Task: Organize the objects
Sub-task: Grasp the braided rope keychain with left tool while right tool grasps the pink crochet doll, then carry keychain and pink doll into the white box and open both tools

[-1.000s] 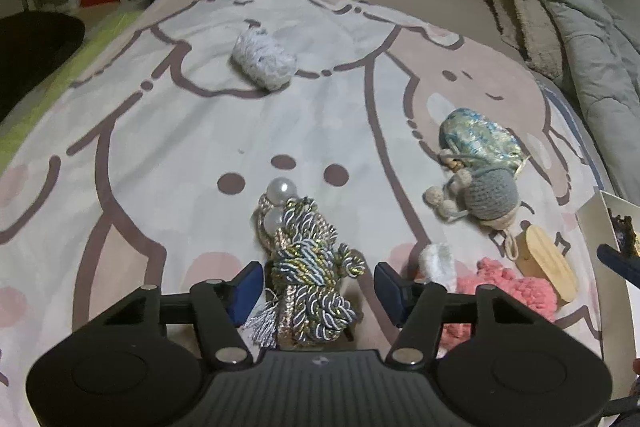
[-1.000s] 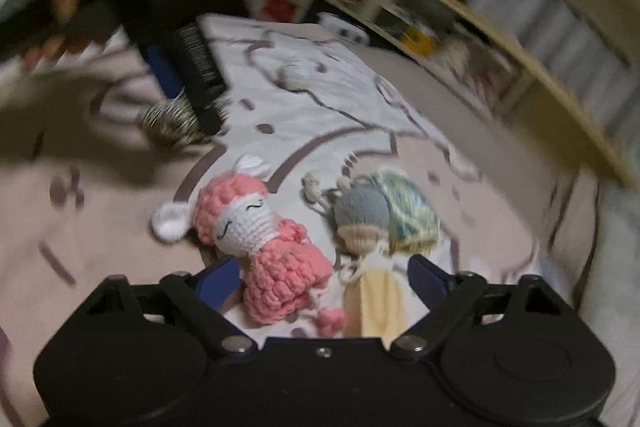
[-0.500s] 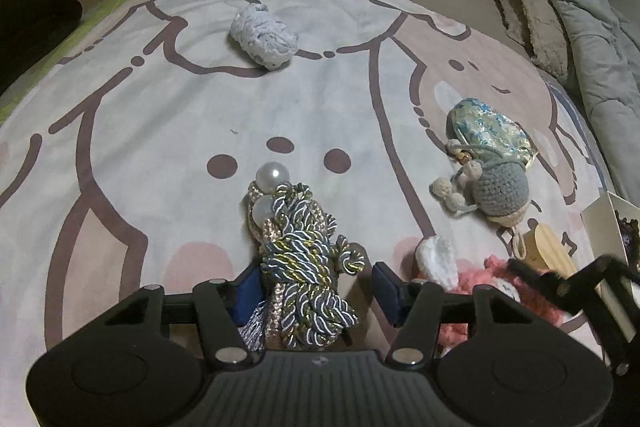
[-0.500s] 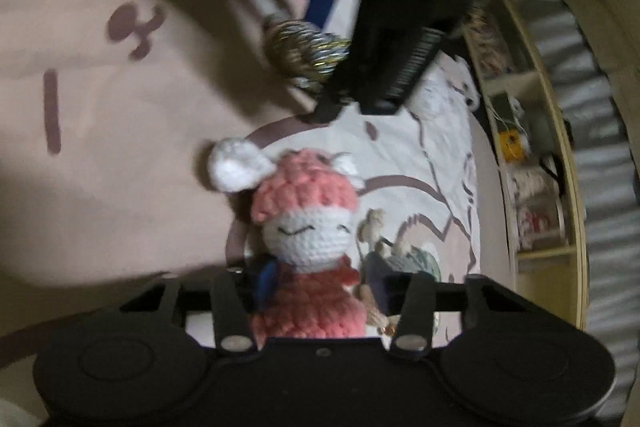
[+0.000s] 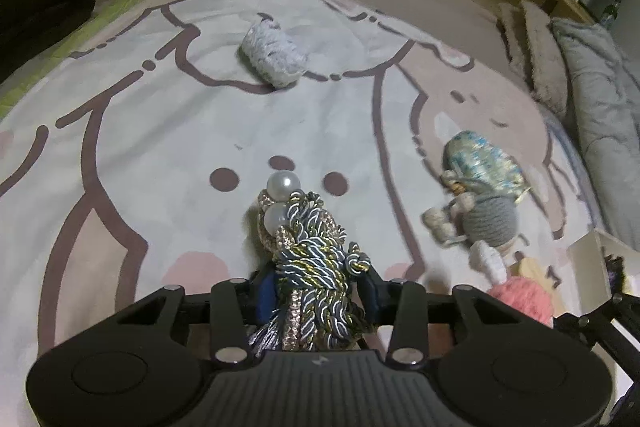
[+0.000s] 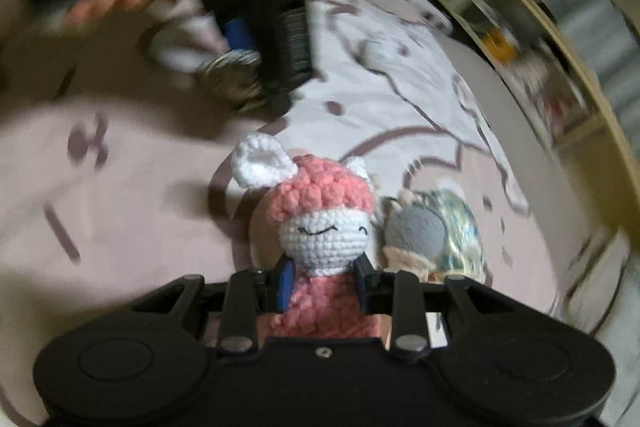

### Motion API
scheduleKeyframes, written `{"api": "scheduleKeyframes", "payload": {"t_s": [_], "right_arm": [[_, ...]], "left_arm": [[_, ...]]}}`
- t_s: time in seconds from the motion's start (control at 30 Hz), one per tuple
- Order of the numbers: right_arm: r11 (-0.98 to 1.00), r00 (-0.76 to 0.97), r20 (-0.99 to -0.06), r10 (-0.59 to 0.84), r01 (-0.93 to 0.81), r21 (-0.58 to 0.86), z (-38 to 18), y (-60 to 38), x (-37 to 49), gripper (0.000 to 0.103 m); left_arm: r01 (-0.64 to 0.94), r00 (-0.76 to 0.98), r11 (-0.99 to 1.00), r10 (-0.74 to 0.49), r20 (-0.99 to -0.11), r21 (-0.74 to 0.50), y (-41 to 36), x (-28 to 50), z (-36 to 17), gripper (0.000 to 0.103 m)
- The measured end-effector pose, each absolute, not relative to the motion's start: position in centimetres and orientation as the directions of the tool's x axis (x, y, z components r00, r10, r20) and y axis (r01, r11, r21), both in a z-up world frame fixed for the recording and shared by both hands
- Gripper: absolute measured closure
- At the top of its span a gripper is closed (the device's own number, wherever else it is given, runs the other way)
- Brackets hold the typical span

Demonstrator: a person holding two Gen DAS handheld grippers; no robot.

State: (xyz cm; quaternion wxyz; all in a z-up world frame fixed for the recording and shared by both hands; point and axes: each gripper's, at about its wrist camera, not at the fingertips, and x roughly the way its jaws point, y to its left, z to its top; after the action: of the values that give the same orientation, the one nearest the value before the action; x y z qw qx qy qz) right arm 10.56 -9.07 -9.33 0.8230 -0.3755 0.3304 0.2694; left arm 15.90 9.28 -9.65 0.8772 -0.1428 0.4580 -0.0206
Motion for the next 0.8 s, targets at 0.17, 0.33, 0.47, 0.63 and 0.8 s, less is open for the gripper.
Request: {"api": "scheduleKeyframes", "payload": {"t_s": [0.17, 0.33, 0.47, 0.63, 0.8], "right_arm": [[0.787, 0.593, -0.767, 0.245, -0.584, -0.2, -6.5, -12.0, 11.9, 0.071], [0.894, 0.586, -0.762, 0.274, -0.447, -0.023, -5.0, -14.9, 12.5, 0.071], [0.926, 0.568, -0.764, 0.307, -0.365, 0.1, -4.4, -16.3, 13.5, 0.071], [0.94, 0.559, -0.768, 0.314, -0.299, 0.166, -3.7, -18.4, 13.0, 0.071], [0.945, 0.564, -0.768, 0.303, -0.28, 0.167, -2.3, -20.2, 11.8, 0.071]], "left_arm": [[-0.046, 0.611, 0.958, -0.196, -0.767, -0.281, 7.7, 14.8, -8.2, 0.06], [0.002, 0.647, 0.953, -0.233, -0.726, -0.304, 6.6, 13.6, -6.6, 0.06], [0.033, 0.671, 0.955, -0.24, -0.702, -0.294, 6.1, 12.5, -5.4, 0.06], [0.067, 0.695, 0.953, -0.257, -0.672, -0.295, 5.5, 11.1, -3.8, 0.06], [0.112, 0.703, 0.955, -0.272, -0.657, -0.275, 4.8, 10.2, -2.7, 0.06]]}}
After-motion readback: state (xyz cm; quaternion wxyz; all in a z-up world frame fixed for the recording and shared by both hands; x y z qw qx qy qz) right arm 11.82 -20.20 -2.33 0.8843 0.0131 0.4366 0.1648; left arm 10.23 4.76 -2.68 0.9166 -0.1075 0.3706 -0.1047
